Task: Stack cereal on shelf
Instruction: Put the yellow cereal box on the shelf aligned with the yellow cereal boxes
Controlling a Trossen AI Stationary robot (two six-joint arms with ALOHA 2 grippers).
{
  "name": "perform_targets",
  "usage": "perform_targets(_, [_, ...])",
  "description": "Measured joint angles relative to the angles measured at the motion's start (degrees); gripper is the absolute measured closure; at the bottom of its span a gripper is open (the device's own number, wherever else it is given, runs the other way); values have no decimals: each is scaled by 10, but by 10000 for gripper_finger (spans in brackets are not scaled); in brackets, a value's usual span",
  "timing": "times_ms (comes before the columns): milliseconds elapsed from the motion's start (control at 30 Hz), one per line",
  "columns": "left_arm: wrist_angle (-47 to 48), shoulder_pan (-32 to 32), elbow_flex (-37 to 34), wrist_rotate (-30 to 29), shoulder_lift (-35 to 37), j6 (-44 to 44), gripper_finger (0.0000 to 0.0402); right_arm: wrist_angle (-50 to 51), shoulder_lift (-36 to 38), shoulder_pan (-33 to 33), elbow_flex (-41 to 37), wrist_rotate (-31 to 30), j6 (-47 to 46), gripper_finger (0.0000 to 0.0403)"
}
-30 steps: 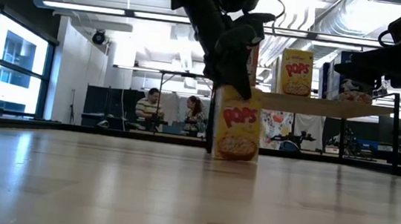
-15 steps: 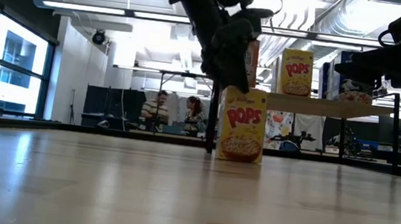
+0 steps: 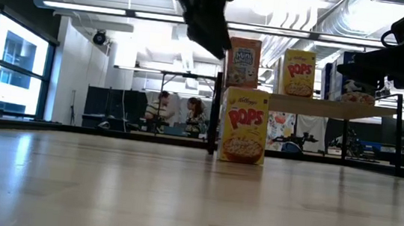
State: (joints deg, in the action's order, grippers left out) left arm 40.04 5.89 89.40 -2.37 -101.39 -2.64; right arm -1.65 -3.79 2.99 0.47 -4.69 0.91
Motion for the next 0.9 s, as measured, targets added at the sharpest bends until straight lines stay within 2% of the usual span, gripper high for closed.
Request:
perform_targets(133, [-55,-2,-81,-2,80,4,130,0,0,0,0,0,0,164])
perform_targets(500, [-274,-40,-370,-4,328,11,130,0,0,0,0,-2,0,164])
perform_targets(900, [-444,-70,-611,-4,527,10,131,0,0,0,0,-2,0,164])
